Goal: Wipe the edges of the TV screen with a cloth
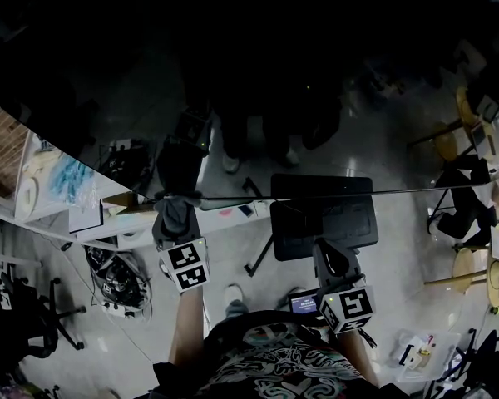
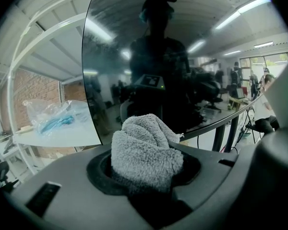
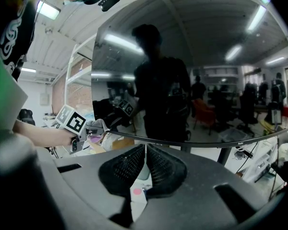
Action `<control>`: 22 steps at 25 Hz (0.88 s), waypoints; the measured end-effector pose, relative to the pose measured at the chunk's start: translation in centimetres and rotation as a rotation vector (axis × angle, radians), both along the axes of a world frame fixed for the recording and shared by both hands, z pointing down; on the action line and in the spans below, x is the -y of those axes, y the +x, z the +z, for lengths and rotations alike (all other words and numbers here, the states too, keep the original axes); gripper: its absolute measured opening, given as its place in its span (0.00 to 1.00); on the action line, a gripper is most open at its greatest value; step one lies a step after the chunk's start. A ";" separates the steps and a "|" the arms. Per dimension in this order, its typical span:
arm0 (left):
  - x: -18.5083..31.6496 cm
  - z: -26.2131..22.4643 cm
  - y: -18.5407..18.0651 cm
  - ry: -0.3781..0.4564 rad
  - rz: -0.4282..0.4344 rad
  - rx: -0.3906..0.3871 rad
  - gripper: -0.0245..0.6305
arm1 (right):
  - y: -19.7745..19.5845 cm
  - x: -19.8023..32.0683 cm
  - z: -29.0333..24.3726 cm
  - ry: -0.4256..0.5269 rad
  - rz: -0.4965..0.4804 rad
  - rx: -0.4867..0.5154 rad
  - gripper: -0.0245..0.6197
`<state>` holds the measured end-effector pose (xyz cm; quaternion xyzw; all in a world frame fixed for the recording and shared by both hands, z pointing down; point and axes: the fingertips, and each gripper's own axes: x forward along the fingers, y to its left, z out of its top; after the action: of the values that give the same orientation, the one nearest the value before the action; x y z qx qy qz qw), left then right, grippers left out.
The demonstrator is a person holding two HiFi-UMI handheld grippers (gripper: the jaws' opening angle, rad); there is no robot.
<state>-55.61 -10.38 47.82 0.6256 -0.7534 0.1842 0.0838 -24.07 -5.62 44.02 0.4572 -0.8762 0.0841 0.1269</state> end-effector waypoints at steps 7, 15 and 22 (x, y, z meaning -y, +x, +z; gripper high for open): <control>0.1 0.1 0.8 -0.007 0.016 0.016 0.34 | 0.4 -0.1 0.2 -0.003 0.001 0.005 0.09; 0.2 0.0 2.0 -0.010 0.029 0.018 0.34 | 1.5 -0.4 0.2 -0.006 0.011 0.010 0.09; 0.3 0.0 2.9 -0.009 0.036 0.017 0.34 | 2.4 -0.4 0.2 -0.004 0.022 0.012 0.09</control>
<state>-52.72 -10.71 47.80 0.6371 -0.7419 0.1942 0.0771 -21.68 -5.17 44.23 0.4659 -0.8718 0.0901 0.1215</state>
